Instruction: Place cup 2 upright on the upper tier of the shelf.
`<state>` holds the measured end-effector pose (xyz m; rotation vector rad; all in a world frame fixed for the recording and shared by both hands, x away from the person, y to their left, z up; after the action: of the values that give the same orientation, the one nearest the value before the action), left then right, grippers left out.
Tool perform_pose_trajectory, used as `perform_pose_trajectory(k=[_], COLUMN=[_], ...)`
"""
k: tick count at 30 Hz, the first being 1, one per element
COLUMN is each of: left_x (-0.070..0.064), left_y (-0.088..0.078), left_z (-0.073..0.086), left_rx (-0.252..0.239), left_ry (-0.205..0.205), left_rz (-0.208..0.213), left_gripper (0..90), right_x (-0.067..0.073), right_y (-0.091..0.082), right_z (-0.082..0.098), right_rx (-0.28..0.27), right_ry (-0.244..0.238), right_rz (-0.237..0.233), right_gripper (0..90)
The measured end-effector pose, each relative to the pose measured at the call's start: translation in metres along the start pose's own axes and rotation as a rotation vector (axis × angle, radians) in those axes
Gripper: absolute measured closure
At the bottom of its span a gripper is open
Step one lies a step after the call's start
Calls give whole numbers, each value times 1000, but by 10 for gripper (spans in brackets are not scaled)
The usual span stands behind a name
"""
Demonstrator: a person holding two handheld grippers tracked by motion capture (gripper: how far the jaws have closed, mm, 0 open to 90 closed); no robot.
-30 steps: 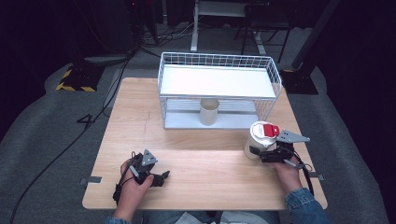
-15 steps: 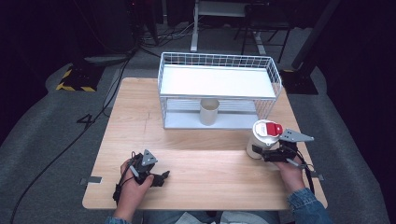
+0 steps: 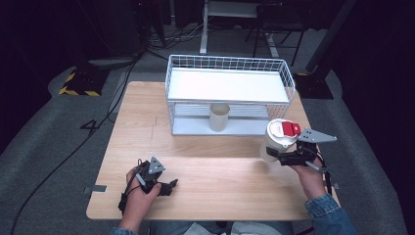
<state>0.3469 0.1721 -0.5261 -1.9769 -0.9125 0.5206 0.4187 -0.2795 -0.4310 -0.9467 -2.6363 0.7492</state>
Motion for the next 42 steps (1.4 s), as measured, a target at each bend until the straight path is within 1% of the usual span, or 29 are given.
perform_pose_trajectory(k=[15,17,18,23,31,36,42], left_x=[0,0,0,0,0,0,0], left_y=[0,0,0,0,0,0,0], left_z=[0,0,0,0,0,0,0], left_rx=[0,0,0,0,-2,0,1], left_ry=[-1,0,0,0,-2,-2,-3], left_rz=[1,1,1,1,-3,-1,0], left_gripper=[110,110,110,110,112,112,110], right_x=[7,7,7,7,4,1,-2], right_y=[-20,-24,-24,-28,-30,-28,-23], right_z=[-57,-70,-70,-95,-132,-153,-171], right_rx=[-25,-29,-29,-44,-54,-64,-57], right_ry=[-49,-54,-54,-59,-69,-55,-44], right_rz=[-7,-13,-13,-23,-15,-20,-15], right_gripper=[99,100,100,100,100,100,100])
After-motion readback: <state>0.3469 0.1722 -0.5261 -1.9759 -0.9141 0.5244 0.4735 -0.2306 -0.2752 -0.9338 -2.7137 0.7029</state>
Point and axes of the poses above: each handheld gripper's, and its own axes: y roughly forward along the jaws, z roughly out of its underside, x roughly to its left, the point moved 3 cm from there along y, roughly forward along the jaws, and after that the axes turned 11 degrees about x, right-handed, at the moved point
